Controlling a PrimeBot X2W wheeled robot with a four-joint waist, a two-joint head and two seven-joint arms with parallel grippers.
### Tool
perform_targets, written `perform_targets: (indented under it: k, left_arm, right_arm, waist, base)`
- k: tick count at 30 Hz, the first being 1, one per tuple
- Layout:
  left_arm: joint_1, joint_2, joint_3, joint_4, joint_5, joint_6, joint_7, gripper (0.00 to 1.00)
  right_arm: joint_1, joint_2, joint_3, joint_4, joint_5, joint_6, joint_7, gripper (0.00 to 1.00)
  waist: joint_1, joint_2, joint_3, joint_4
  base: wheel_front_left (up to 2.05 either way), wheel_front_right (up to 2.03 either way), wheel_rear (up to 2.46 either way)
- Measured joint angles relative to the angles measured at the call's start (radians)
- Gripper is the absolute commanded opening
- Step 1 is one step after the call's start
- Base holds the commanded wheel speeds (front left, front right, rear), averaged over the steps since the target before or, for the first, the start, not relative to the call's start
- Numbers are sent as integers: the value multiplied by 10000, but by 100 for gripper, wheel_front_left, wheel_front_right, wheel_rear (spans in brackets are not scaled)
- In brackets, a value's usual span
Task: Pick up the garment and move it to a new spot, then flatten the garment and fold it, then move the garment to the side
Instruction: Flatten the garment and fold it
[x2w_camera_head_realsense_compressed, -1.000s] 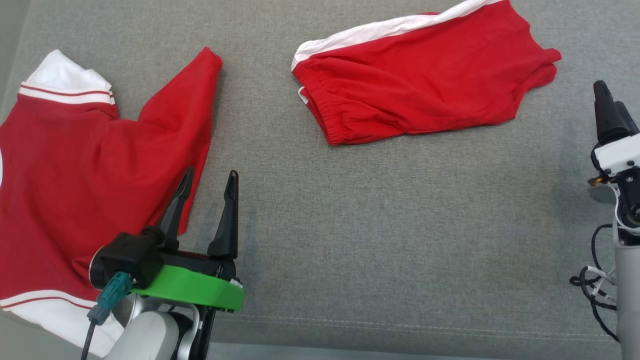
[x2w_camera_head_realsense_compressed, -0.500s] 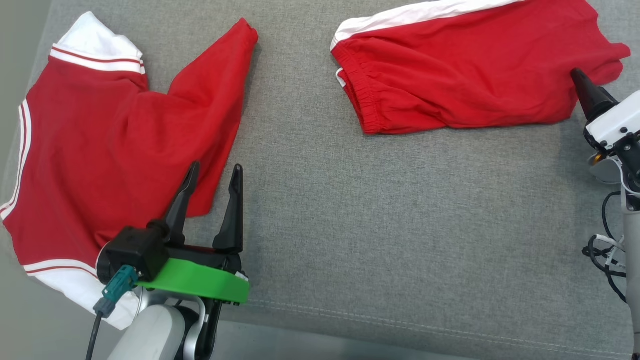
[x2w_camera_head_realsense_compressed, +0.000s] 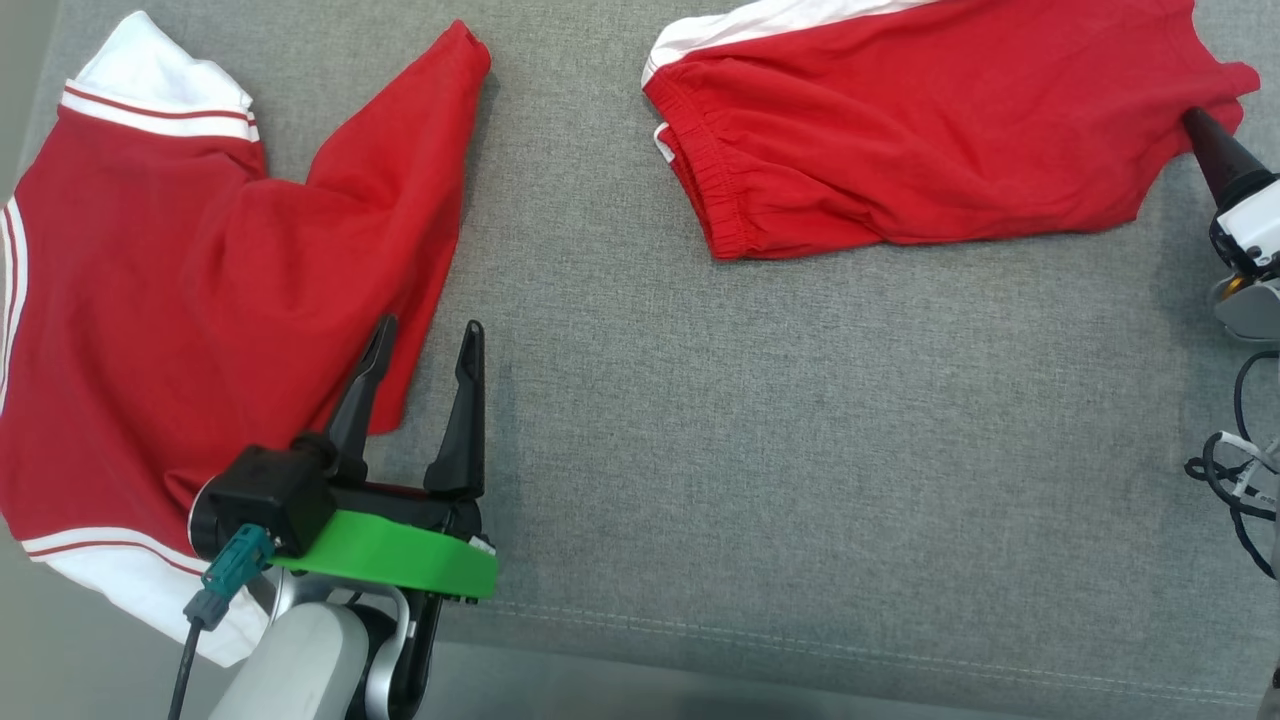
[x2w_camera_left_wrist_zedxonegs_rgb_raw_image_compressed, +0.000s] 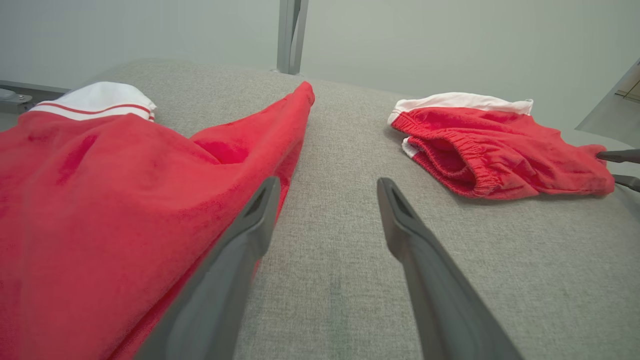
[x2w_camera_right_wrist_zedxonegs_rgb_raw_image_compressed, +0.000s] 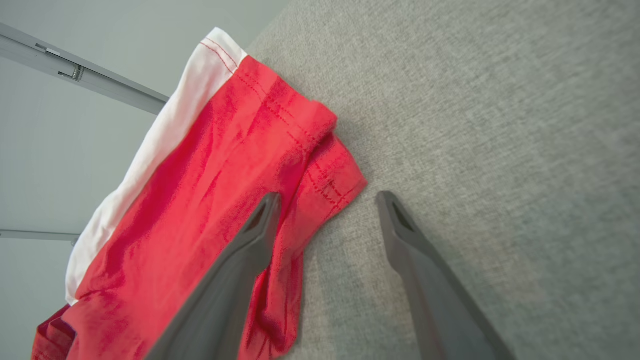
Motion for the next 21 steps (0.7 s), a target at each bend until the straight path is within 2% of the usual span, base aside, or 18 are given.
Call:
perform_targets:
  k: [12, 19, 20, 21]
  left_arm:
    - [-337, -176, -253, 15, 15, -98, 0, 100]
    - [-386, -259, -293, 159, 17, -102, 0, 100]
    - [-387, -276, -293, 178, 17, -102, 0, 100]
    - [-390, -297, -291, 194, 17, -102, 0, 100]
  right_arm:
    - [-668, 305, -593, 428, 6, 0, -104, 100]
    - [-1101, 485, -508, 639, -6, -2, -205, 100]
    - [-1130, 495, -487, 658, -17, -2, -228, 76]
    - [-1157, 504, -472, 688, -31, -2, -288, 57]
  waist:
    - [0, 0, 214, 128]
    - [0, 0, 307, 287]
    - [0, 0, 312, 303]
    - [0, 0, 315, 318]
  base:
    - [0, 0, 0]
    - [0, 0, 0]
    - [0, 0, 0]
    - [0, 0, 0]
